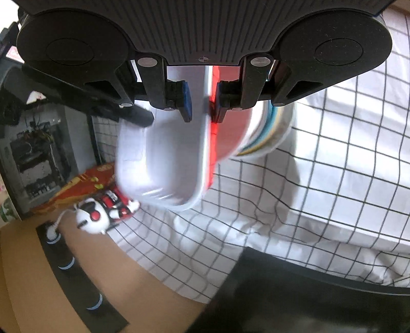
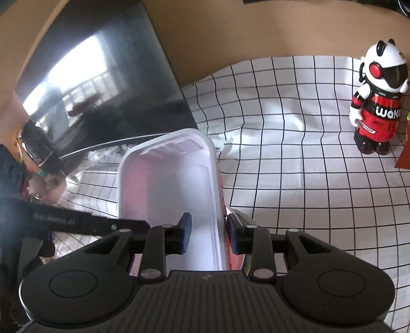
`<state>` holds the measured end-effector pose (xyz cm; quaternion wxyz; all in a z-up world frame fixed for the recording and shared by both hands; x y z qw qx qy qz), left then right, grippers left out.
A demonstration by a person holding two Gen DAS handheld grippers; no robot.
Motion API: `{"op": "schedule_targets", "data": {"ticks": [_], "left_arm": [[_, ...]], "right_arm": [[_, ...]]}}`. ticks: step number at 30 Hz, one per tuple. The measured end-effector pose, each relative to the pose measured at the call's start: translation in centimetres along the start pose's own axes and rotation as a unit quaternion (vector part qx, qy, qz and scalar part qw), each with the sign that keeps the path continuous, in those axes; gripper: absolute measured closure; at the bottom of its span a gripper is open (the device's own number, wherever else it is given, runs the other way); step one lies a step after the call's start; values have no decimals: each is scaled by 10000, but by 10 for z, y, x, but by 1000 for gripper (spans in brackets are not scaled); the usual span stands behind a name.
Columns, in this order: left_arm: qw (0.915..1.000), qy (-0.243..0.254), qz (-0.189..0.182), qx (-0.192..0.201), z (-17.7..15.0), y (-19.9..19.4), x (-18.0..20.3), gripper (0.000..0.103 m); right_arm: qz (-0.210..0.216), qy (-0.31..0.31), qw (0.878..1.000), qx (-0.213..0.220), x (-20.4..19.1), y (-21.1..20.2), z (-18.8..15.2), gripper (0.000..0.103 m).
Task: Organize plates and bowls
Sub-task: 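Carry the foil tray with both tools toward the bowl stack, then lower the foil tray onto the white bowl with both tools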
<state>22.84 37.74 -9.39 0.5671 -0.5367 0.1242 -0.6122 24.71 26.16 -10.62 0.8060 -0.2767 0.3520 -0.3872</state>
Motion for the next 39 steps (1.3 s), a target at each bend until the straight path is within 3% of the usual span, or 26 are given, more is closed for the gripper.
{"op": "schedule_targets", "data": {"ticks": [3, 10, 21, 39], "left_arm": [[9998, 126, 128, 55, -1, -6, -10, 82], [9994, -112, -313, -72, -3, -5, -18, 82], [9978, -138, -644, -79, -12, -20, -10, 82], [9966, -364, -738, -42, -9, -23, -22, 83]], "right_arm": [[-195, 37, 9998, 28, 0, 4, -4, 72], [-234, 140, 9996, -121, -6, 7, -12, 72], [-398, 141, 9991, 91, -12, -10, -15, 72], [-469, 160, 9987, 153, -16, -10, -23, 71]]}}
Point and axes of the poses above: each gripper's, at about its wrist camera, not at the fingertips, and y roughly the way its jaws point, x to its right, z to its top, the point moved 10 cm from there along y, roughly the way its jaws point, and after that the axes turned 5 degrees about y, right-handed, at the moved point
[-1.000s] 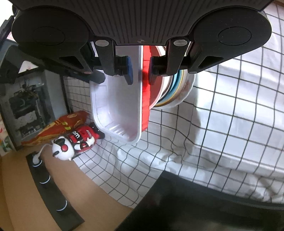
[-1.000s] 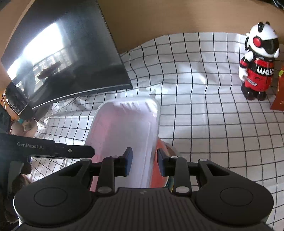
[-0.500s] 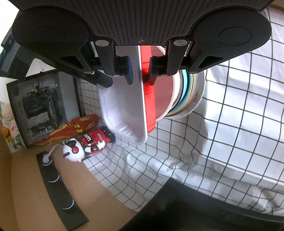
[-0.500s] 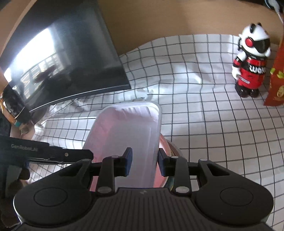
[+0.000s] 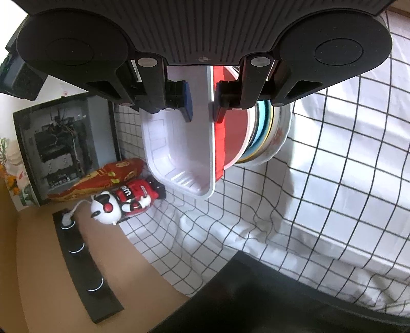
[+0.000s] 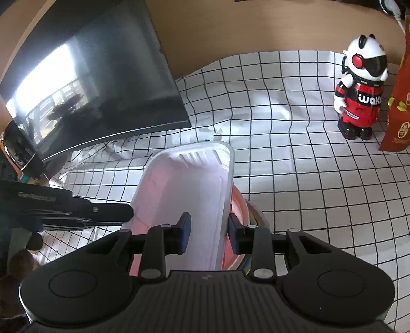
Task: Organize plates and bowls
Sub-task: 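Lower the foil tray onto the white bowl with both tools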
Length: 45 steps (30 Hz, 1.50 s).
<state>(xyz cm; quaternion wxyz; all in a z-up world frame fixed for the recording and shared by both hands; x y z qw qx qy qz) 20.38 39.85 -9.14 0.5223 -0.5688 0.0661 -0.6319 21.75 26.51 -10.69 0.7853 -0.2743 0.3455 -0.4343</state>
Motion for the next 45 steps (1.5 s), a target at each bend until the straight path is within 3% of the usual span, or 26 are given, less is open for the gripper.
{"op": "schedule_targets", "data": {"ticks": [20, 28, 45], "left_arm": [[10000, 13, 1, 83, -1, -10, 1, 83], [10000, -32, -28, -3, -2, 5, 0, 83], [9995, 102, 63, 280, 8, -12, 3, 83]], "right_arm": [[82, 5, 10000, -21, -3, -5, -2, 72], [4, 41, 10000, -60, 3, -3, -5, 72], [44, 78, 10000, 42, 3, -10, -3, 72]]}}
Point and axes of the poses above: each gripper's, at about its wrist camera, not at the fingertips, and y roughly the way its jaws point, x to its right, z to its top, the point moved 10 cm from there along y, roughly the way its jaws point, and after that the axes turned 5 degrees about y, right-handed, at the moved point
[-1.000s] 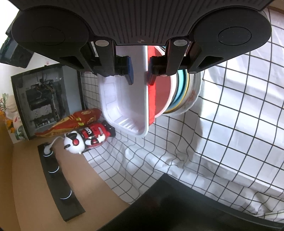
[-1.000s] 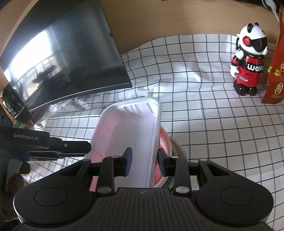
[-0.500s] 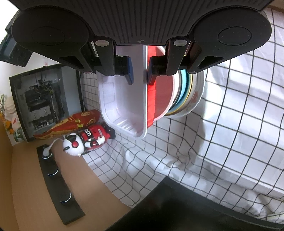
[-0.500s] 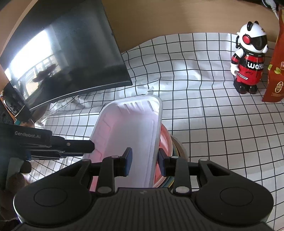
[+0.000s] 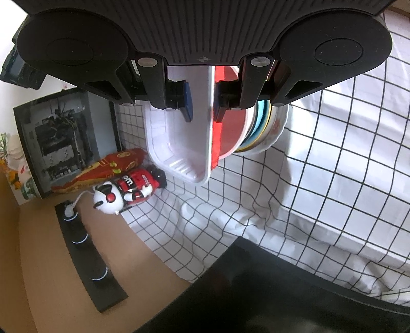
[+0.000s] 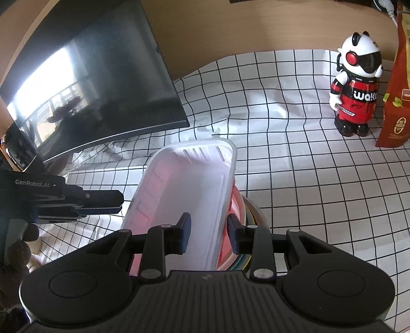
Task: Organize plates and bowls
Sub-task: 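Lower the foil tray onto the white bowl with both tools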
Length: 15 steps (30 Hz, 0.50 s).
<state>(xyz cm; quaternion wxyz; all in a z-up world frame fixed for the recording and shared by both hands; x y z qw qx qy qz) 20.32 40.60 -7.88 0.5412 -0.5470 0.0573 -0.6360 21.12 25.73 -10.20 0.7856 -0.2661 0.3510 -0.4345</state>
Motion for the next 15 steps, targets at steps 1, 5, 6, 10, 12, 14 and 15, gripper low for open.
{"op": "schedule_targets", "data": {"ticks": [1, 5, 6, 10, 12, 14, 15], "left_arm": [[10000, 10, -11, -15, -1, 0, 1, 83], [9999, 51, -78, -103, -5, 4, 3, 83], [9999, 50, -109, -119, -6, 5, 4, 83], [9997, 92, -159, -186, -10, 8, 6, 83], [9995, 101, -182, -226, -12, 9, 6, 83], [9994, 114, -195, -247, -14, 10, 7, 83], [9994, 109, -207, -257, -14, 10, 6, 83]], "right_arm": [[13, -13, 10000, 2, -2, 0, 0, 72], [11, -36, 10000, -14, -5, 2, -1, 71], [12, -35, 10000, -23, -5, 2, -1, 71], [-12, -30, 10000, -54, -4, 3, -3, 71], [-38, -16, 10000, -66, -3, 4, -3, 71], [-73, -2, 9999, -70, -2, 4, -4, 71], [-91, 8, 9999, -68, -1, 4, -4, 71]]}}
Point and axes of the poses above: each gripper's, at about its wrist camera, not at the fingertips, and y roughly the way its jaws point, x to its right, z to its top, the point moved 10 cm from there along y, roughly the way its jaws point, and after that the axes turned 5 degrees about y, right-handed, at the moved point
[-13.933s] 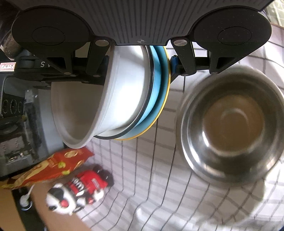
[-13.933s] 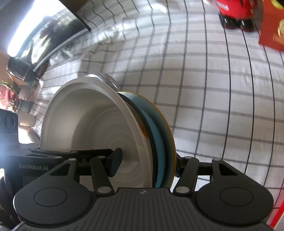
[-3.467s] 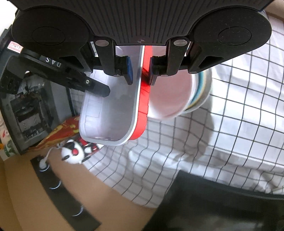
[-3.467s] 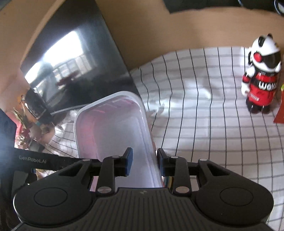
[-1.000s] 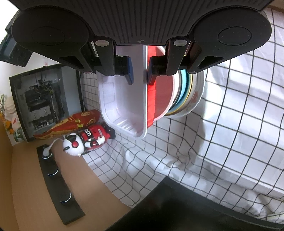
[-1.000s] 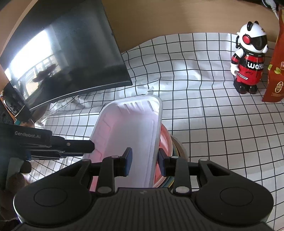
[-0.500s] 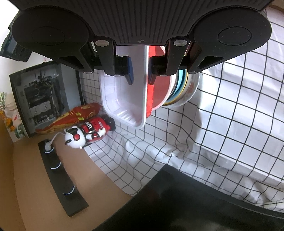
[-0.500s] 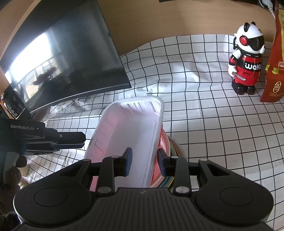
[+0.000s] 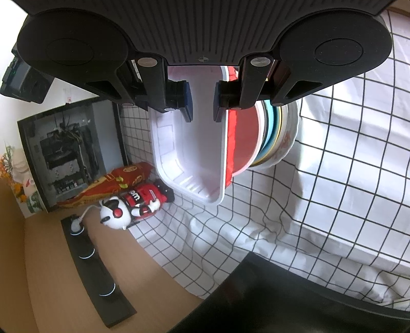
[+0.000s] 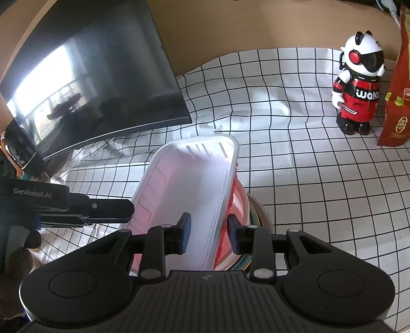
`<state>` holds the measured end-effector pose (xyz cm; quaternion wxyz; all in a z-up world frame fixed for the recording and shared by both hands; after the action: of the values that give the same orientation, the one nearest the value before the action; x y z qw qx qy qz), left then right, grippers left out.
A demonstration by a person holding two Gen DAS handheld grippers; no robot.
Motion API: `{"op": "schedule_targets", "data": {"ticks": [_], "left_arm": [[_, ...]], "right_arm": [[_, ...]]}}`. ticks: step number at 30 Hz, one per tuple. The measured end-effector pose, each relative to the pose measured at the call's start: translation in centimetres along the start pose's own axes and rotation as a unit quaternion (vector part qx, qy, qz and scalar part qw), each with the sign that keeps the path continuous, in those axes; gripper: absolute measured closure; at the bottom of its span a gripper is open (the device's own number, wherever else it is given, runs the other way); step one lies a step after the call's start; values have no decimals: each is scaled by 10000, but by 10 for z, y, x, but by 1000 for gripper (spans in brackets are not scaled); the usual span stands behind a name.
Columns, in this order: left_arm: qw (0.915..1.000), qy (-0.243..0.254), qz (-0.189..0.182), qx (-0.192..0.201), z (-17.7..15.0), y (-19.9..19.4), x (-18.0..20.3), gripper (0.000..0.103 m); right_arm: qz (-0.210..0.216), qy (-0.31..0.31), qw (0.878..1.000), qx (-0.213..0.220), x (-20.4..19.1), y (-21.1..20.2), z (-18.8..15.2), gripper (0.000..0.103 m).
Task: Organize plates and bowls
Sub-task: 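Lower the foil tray onto the white bowl with both tools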
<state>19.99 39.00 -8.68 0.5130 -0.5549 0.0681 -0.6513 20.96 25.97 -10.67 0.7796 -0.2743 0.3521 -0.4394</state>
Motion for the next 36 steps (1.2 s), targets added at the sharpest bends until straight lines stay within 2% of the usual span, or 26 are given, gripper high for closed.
{"op": "schedule_targets", "data": {"ticks": [5, 7, 9, 11, 20, 29, 36], "left_arm": [[9998, 122, -59, 166, 5, -13, 5, 83], [9987, 295, 157, 381, 11, -21, 6, 83], [9951, 571, 559, 579, 16, -25, 5, 83], [9941, 613, 689, 569, 17, -23, 3, 83], [9971, 450, 571, 219, 6, 0, -3, 83], [9972, 527, 503, 160, 2, 1, 7, 83], [9985, 331, 395, 198, 6, -4, 0, 83]], "right_arm": [[-115, 100, 9999, 12, 6, 0, -2, 71], [-139, 151, 9998, 31, 7, -1, -2, 72], [-137, 195, 9997, 39, 8, -2, -2, 71], [-119, 196, 9997, 30, 6, -2, -1, 72], [-34, 39, 9999, -94, 1, 6, -2, 72], [-66, 60, 9999, -100, 4, 7, -4, 72], [-114, 124, 9999, -18, 7, 4, -2, 72]]}}
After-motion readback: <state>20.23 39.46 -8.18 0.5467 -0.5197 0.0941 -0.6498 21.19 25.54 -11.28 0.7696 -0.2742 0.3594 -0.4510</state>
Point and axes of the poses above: each gripper's, at about its wrist camera, not at the fingertips, and y roughly the way its jaws point, x to its right, z to its top, the point moved 10 cm from there along y, roughly the way its jaws point, and after that the axes turned 5 degrees about y, right-handed, at the moved point
